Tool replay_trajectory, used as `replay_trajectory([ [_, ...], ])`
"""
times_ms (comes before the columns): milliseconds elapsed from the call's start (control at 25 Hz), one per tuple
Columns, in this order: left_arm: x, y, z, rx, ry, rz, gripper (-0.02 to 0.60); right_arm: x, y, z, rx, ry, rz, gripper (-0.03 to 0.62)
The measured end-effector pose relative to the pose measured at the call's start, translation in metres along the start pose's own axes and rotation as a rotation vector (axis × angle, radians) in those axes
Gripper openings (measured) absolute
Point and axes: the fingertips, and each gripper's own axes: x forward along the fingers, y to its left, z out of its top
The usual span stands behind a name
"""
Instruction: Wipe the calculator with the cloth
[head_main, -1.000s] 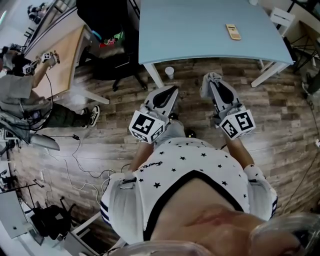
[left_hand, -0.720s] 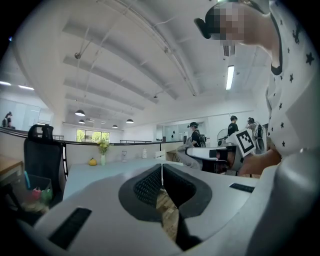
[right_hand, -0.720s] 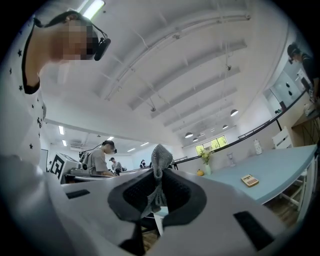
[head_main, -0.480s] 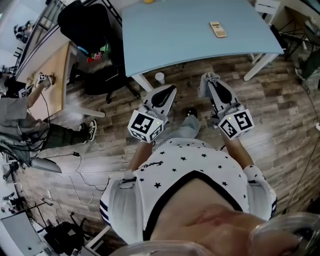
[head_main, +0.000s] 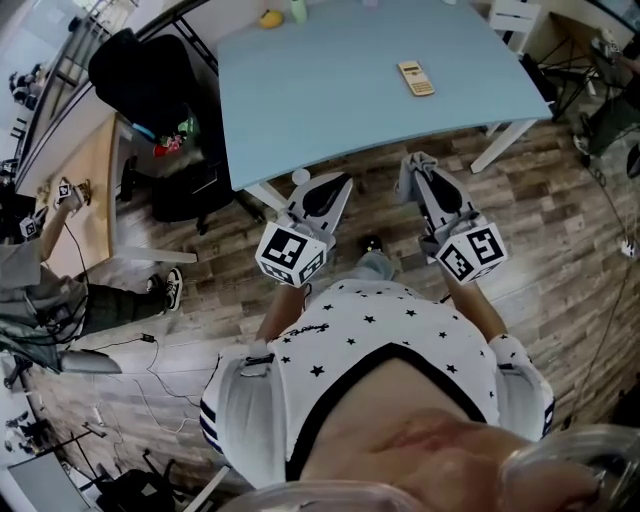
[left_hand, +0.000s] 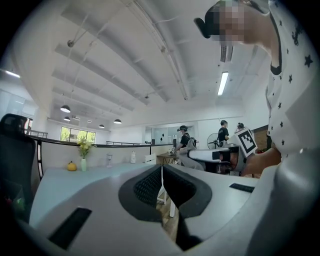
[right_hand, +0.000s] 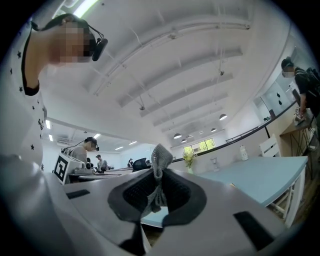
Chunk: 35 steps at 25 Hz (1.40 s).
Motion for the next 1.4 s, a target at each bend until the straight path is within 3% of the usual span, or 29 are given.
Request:
replay_trajectory([
  [600,0.063,0.064,-0.012,-0.048,0.02,0.021,0.031,0.064,-0.07,0.002,-0.004,0.053,-0.007,0.035],
  [960,0.108,0.094,-0.005,-0.053,-0.028,0.008,0.031,0.096,-0.096,0.006,-0.04,0.073,0.022,0.035],
  [1400,0.128,0.108,-0.006,-0.05,-0.03,0.029,0.031,0.114,-0.124,0.0,-0.003,0.092,0.009,0.035],
])
